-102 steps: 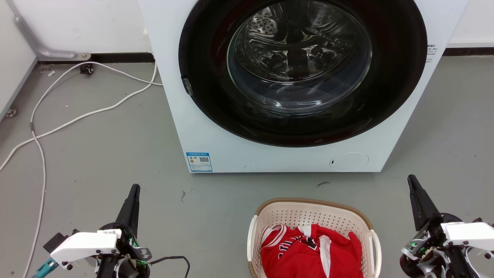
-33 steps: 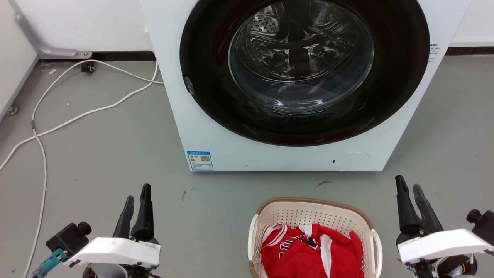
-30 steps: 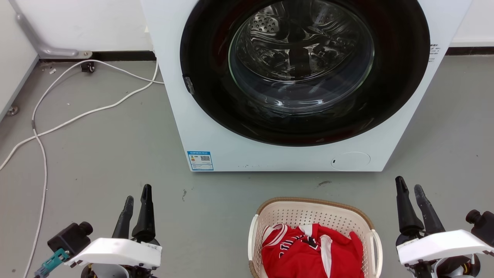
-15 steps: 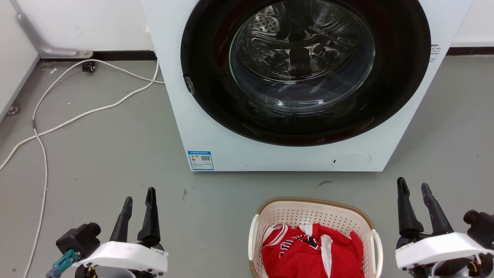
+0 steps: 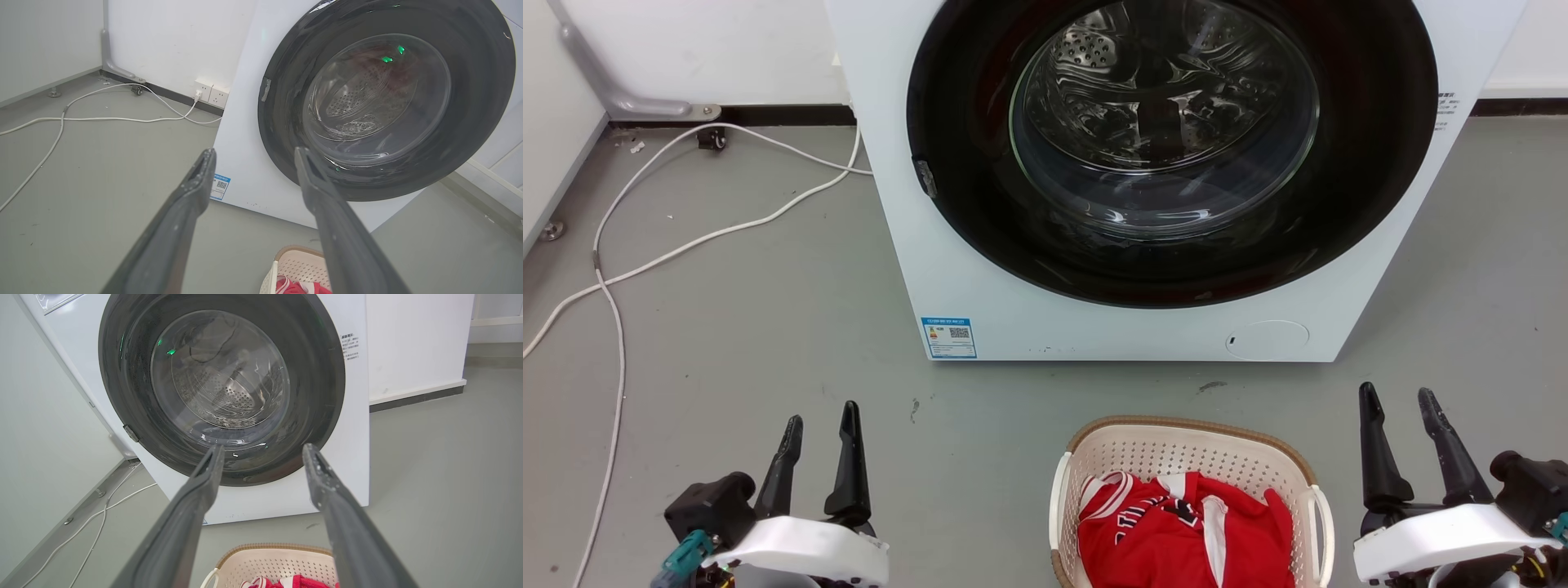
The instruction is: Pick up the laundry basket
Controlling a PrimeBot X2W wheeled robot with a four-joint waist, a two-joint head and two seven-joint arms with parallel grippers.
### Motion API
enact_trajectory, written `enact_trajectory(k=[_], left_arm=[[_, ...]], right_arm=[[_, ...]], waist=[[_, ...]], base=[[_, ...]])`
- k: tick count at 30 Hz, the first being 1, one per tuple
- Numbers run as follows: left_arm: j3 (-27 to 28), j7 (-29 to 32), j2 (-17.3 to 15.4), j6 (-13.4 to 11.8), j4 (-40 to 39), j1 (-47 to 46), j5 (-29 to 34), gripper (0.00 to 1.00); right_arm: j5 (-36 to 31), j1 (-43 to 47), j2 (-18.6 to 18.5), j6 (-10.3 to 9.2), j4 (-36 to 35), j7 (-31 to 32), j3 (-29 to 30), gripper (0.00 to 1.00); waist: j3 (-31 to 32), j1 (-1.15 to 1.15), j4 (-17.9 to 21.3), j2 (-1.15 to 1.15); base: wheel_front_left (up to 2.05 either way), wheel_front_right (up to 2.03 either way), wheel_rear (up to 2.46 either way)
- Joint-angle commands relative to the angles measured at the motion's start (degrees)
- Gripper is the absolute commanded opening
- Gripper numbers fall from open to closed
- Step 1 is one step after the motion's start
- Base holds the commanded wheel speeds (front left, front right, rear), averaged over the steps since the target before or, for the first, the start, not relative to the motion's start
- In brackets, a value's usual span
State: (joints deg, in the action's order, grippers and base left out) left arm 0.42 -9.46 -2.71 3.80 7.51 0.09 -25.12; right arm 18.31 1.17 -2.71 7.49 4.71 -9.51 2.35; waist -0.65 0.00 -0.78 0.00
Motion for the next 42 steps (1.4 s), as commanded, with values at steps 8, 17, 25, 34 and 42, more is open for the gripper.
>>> enact_trajectory(k=[8,17,25,34,42], left_arm=[[-0.69,-1.51,-0.21,0.06,-0.82,0.60,5.30,1.00],[-0.64,-2.61,-0.22,0.30,-1.34,1.18,9.46,1.00],[-0.58,-3.51,-0.23,-0.21,-2.52,1.69,13.30,1.00],[-0.78,-4.56,-0.24,-0.36,-3.40,2.18,17.35,1.00],[-0.90,-5.39,-0.24,-0.63,-3.72,2.70,20.47,1.00]], right_arm=[[-6.24,0.40,-0.25,0.00,-0.44,-1.37,0.88,1.00],[-10.68,0.91,-0.26,0.00,-1.46,-2.55,0.65,1.00],[-13.60,1.37,-0.27,-0.01,-3.58,-3.50,0.74,1.00],[-17.04,1.87,-0.27,-0.01,-4.38,-4.47,1.15,1.00],[-19.91,2.14,-0.27,-0.01,-4.83,-5.35,1.08,1.00]], waist=[[-0.16,0.00,-0.13,0.00],[-0.19,0.00,-0.25,0.00],[-0.09,0.00,-0.28,0.00],[0.02,0.00,-0.45,0.00],[0.07,0.00,-0.50,0.00]], base=[[0.00,0.00,0.00],[0.00,0.00,0.00],[0.00,0.00,0.00],[0.00,0.00,0.00],[0.00,0.00,0.00]])
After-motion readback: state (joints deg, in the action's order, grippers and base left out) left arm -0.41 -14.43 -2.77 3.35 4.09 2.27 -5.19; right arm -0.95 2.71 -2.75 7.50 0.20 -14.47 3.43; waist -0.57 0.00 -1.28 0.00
